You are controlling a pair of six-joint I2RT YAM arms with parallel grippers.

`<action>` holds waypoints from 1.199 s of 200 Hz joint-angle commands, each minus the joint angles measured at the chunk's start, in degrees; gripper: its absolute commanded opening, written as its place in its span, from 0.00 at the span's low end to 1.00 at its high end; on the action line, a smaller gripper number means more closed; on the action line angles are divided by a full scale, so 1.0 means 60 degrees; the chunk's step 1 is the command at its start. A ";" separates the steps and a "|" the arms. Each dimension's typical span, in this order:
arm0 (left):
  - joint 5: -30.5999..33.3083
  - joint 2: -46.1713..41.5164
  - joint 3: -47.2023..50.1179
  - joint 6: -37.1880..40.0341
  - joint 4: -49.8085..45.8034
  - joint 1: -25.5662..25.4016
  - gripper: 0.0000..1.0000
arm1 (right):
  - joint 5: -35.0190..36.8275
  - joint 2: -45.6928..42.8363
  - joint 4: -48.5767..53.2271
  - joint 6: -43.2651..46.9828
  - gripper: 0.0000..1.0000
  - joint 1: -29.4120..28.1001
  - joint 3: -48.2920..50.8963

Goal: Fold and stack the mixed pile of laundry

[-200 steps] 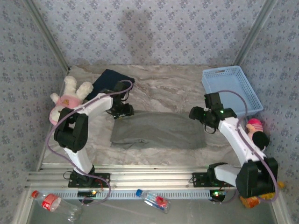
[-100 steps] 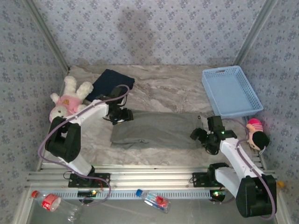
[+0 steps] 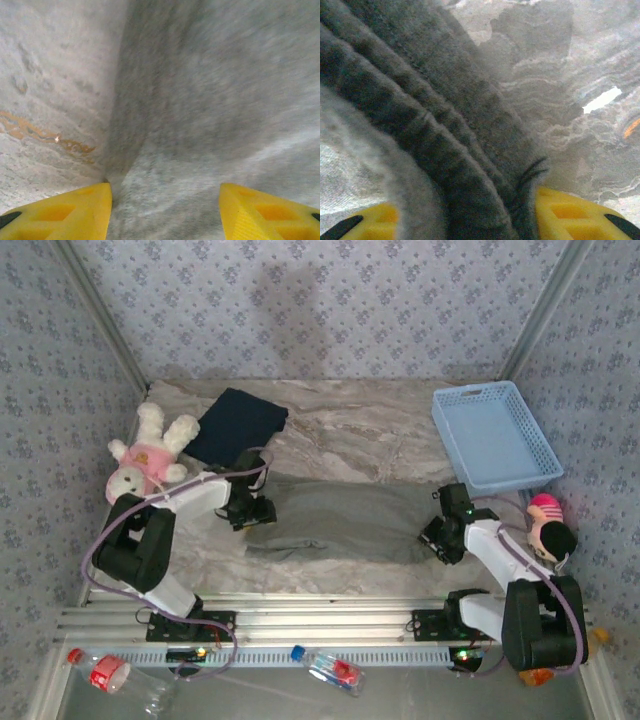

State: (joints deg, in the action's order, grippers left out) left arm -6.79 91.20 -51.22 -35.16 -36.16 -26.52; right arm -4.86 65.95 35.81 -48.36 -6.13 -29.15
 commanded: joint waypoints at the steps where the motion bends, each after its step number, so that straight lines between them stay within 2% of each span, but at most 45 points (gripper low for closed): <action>1: -0.0043 0.0262 0.0435 0.0201 0.0379 0.0000 0.59 | 0.0068 0.0387 -0.2214 0.0843 0.41 -0.0102 -0.0075; 32: -0.0250 0.0879 0.0416 0.0248 0.0823 -0.0282 0.59 | 0.0209 0.0149 -0.1586 0.1906 0.33 -0.0077 -0.0362; 40: -0.0198 0.1104 0.0260 0.0264 0.0828 -0.0399 0.59 | 0.0125 0.0134 -0.1435 0.1968 0.25 -0.0064 -0.0470; 57: -0.0217 0.1617 -0.0077 0.0242 0.0829 -0.0605 0.59 | 0.0459 0.0089 -0.1226 0.2741 0.00 -0.0048 -0.0833; 104: -0.0497 0.2567 -0.1555 0.0163 0.0574 -0.1324 0.58 | 0.1177 0.0038 0.0292 0.3779 0.00 -0.0077 -0.2386; 139: -0.0680 0.3463 -0.3276 -0.0039 0.0239 -0.2099 0.58 | 0.2912 0.0324 0.1416 0.4856 0.00 -0.0204 -0.3854; 170: -0.0997 0.3783 -0.4223 -0.0242 -0.0031 -0.2347 0.58 | 0.3537 0.0690 0.1882 0.5203 0.00 -0.0901 -0.4867; 202: -0.0645 0.2807 -0.3870 -0.0212 -0.0393 -0.1752 0.64 | 0.4234 0.1625 0.2310 0.4918 0.00 -0.2813 -0.6187; 240: -0.0448 0.0546 -0.1885 0.0076 -0.0740 0.0297 0.67 | 0.4302 0.3378 0.2597 0.4563 0.00 -0.5151 -0.8150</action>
State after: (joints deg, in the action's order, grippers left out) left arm -10.11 103.66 -68.38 -36.01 -37.50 -32.05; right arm 19.33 81.14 48.95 -19.66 -30.41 -71.20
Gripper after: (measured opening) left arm 0.666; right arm 0.116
